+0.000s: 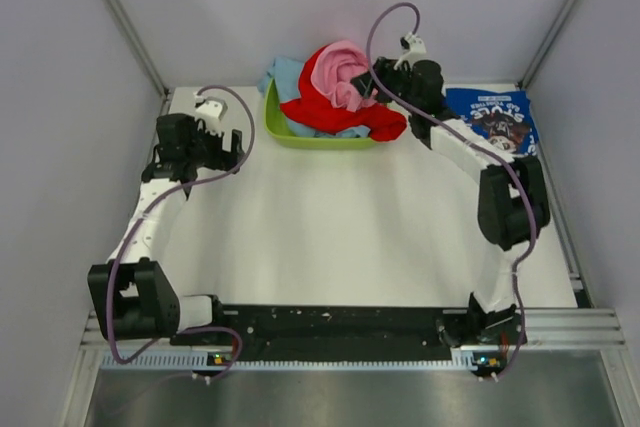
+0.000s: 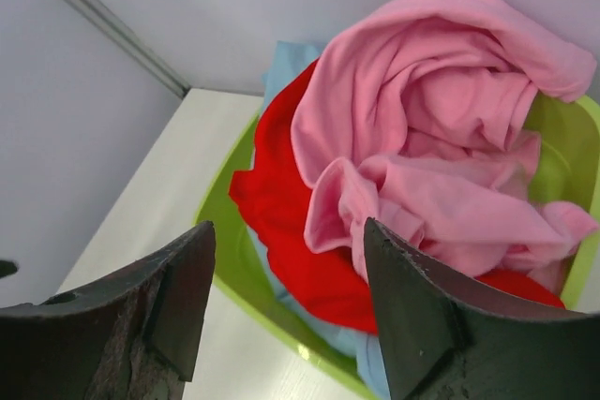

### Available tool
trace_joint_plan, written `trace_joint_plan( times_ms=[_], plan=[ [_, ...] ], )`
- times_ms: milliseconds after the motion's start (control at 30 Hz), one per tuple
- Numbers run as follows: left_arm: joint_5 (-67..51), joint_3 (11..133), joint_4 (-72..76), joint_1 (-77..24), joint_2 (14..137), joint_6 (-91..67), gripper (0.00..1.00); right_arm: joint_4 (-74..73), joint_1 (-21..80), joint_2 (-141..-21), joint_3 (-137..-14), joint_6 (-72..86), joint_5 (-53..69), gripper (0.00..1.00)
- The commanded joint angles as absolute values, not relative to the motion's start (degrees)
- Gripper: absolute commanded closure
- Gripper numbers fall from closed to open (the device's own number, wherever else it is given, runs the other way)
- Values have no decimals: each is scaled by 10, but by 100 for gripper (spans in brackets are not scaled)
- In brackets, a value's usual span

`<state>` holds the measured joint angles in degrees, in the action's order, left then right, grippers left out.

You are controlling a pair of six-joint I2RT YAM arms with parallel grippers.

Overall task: Fold and stack the t-shirts
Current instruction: Grab crumpled tshirt from bin with the right arm, then move the tshirt to the center of the board

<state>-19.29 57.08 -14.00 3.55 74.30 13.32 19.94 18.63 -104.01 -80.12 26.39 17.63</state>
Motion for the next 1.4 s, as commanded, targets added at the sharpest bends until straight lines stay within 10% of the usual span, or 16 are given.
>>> trace_joint_plan(
  times_ms=[0, 200, 433, 1100, 1367],
  plan=[
    [-216, 606, -207, 38, 730, 139, 1, 173, 206, -1142, -917, 287, 93, 37],
    [-226, 601, -200, 38, 731, 123, 1, 139, 214, -1224, -993, 232, 63, 49],
    [-200, 604, -195, 38, 744, 131, 1, 127, 222, -1227, -998, 206, 63, 100],
    [-200, 617, -207, 38, 743, 149, 1, 148, 218, -1125, -1376, 93, 51, 100],
    [-207, 609, -207, 38, 732, 163, 1, 205, 217, -975, -1314, 78, 151, 100]
  ],
)
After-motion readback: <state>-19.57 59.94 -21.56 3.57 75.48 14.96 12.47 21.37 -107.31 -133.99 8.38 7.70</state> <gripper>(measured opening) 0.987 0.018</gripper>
